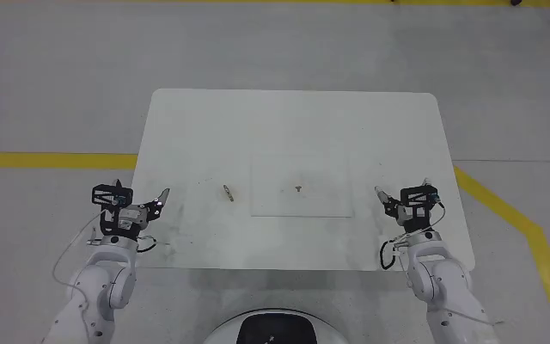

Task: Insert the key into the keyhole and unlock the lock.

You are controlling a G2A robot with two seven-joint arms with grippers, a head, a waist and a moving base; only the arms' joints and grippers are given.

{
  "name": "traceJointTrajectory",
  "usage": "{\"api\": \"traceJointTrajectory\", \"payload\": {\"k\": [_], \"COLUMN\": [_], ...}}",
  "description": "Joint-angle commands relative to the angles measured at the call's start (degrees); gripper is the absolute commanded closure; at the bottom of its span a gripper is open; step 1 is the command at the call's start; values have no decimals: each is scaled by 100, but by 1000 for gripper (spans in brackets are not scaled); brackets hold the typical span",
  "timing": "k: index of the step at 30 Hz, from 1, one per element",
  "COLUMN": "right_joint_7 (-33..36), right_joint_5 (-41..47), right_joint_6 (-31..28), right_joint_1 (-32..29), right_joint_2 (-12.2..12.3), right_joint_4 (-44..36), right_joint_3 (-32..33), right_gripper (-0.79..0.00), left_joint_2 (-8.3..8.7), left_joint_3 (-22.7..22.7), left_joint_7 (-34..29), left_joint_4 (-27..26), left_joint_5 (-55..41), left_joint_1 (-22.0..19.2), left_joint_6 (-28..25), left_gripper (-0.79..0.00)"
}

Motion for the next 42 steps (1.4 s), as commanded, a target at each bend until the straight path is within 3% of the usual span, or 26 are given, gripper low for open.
{"api": "traceJointTrajectory", "payload": {"k": [1, 9, 22, 31, 37, 38, 42], "right_joint_7": [-1, 552, 585, 1120, 1582, 1618, 1829], "right_joint_5": [2, -191, -174, 388, 537, 545, 435], "right_joint_6": [-5, -652, -711, -3471, -3794, -3846, -3863], "right_joint_1": [11, 807, 816, 1961, 2580, 2637, 2837], "right_joint_2": [-1, -53, -56, -28, -84, -90, -122], "right_joint_4": [-7, 60, 77, 1035, 1642, 1693, 1812], "right_joint_3": [-4, -812, -854, -1528, -1976, -2037, -2305], "right_gripper": [-785, -785, -785, -785, -785, -730, -711], "left_joint_2": [0, 0, 0, 0, 0, 0, 0], "left_joint_3": [0, 0, 0, 0, 0, 0, 0], "left_joint_7": [0, 0, 0, 0, 0, 0, 0], "left_joint_4": [0, 0, 0, 0, 0, 0, 0], "left_joint_5": [0, 0, 0, 0, 0, 0, 0], "left_joint_1": [0, 0, 0, 0, 0, 0, 0], "left_joint_6": [0, 0, 0, 0, 0, 0, 0], "left_gripper": [-785, -785, -785, -785, -785, -785, -785]}}
